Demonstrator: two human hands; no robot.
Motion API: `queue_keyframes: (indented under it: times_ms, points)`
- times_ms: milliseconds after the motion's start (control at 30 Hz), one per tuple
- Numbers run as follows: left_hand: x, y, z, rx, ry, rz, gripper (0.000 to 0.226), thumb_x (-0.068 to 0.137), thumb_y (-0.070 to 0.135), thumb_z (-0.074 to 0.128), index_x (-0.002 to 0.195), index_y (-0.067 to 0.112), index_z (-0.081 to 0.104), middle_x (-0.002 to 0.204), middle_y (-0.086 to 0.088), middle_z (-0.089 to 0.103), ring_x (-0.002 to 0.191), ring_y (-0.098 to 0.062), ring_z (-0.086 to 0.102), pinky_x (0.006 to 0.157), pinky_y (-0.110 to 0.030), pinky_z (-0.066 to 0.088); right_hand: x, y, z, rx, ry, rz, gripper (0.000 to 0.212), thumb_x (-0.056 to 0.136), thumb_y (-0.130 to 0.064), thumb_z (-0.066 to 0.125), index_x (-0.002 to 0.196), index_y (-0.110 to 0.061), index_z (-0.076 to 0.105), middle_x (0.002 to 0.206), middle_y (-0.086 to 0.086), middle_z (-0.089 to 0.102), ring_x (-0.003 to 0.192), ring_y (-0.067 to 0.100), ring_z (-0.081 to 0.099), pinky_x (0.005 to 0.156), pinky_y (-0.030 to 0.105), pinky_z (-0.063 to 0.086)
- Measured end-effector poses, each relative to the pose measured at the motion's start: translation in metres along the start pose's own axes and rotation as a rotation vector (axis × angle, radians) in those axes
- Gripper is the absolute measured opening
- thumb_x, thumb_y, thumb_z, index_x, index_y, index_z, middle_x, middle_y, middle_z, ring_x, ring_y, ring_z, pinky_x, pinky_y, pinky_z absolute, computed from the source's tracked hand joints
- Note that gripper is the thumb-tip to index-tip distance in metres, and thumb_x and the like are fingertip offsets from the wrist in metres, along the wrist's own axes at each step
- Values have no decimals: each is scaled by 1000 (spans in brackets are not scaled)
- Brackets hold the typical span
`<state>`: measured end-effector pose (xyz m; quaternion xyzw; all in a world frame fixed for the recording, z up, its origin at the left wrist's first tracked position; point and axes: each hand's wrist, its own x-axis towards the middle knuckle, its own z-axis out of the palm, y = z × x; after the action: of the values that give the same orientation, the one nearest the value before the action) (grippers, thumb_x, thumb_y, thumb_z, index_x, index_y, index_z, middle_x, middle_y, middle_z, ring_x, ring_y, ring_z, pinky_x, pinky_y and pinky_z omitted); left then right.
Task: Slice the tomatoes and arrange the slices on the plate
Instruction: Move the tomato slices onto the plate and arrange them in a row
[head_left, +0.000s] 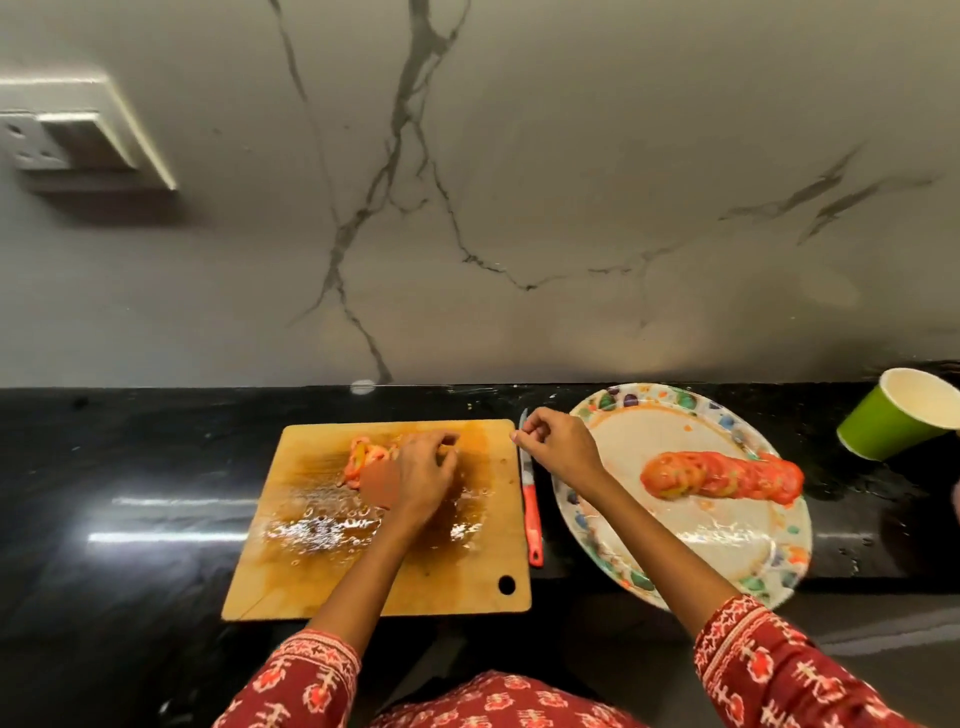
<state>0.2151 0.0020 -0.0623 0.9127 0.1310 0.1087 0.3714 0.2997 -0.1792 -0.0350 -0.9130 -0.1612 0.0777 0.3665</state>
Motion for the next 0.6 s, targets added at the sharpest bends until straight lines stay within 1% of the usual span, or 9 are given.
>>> queue_keyframes:
  times_ms: [33, 100, 200, 233, 333, 400, 467, 533, 600]
  points:
    - [1, -10, -12, 29, 26, -27, 24, 90, 22, 57, 113, 19, 61, 110, -1, 63, 106, -17, 54, 91, -40, 47, 1, -8, 6, -3, -9, -14, 19, 82, -31, 68, 86, -13, 65, 70, -6, 59, 68, 11, 56, 62, 29, 45]
    - [4, -30, -34, 72, 59, -75, 25, 90, 25, 57, 114, 20, 61, 108, 0, 64, 104, -17, 56, 87, -36, 49, 4, -22, 20, -19, -34, -23, 21, 84, -31, 66, 91, -12, 66, 78, -4, 63, 74, 11, 58, 69, 30, 47]
    - [5, -56, -60, 33, 54, -121, 26, 87, 13, 60, 113, 13, 62, 108, -6, 65, 106, -22, 56, 90, -42, 50, 5, -43, 40, -14, -122, -62, 19, 86, -27, 63, 96, -11, 66, 86, 2, 68, 79, 13, 61, 88, 36, 49]
    - [2, -63, -67, 35, 51, -126, 26, 87, 11, 60, 112, 12, 63, 108, -6, 65, 106, -22, 56, 90, -42, 50, 4, -51, 47, -18, -169, -75, 18, 87, -26, 63, 97, -11, 66, 89, 5, 69, 80, 12, 61, 87, 36, 50]
    - [-7, -86, -82, 49, 58, -127, 26, 87, 10, 60, 112, 15, 64, 108, -4, 65, 105, -20, 57, 91, -41, 50, 0, -73, 68, -62, -267, -123, 16, 87, -24, 62, 98, -12, 65, 95, 6, 68, 81, 11, 57, 72, 28, 50]
    - [-12, -96, -88, 44, 64, -114, 26, 86, 9, 60, 111, 14, 65, 107, -4, 66, 102, -20, 59, 91, -39, 50, -2, -85, 80, -82, -274, -142, 12, 88, -20, 62, 97, -13, 64, 95, 4, 67, 78, 10, 56, 64, 20, 45]
    - [-13, -101, -92, 33, 66, -90, 25, 87, 8, 60, 110, 14, 65, 106, -3, 67, 100, -18, 60, 89, -36, 51, -3, -92, 88, -120, -261, -130, 10, 87, -15, 62, 97, -14, 63, 91, 2, 67, 73, 9, 57, 57, 15, 41]
    - [-15, -104, -96, 20, 69, -68, 25, 87, 8, 60, 110, 14, 66, 105, -2, 67, 99, -16, 60, 88, -34, 51, -5, -97, 93, -197, -259, -105, 11, 85, -14, 63, 96, -14, 62, 85, 1, 64, 74, 11, 56, 55, 15, 38]
    - [-16, -108, -96, 4, 65, -59, 25, 87, 8, 60, 110, 15, 65, 105, -3, 67, 100, -17, 59, 89, -35, 51, -6, -98, 96, -238, -261, -72, 9, 85, -15, 64, 94, -14, 62, 82, 0, 59, 78, 14, 56, 55, 17, 37]
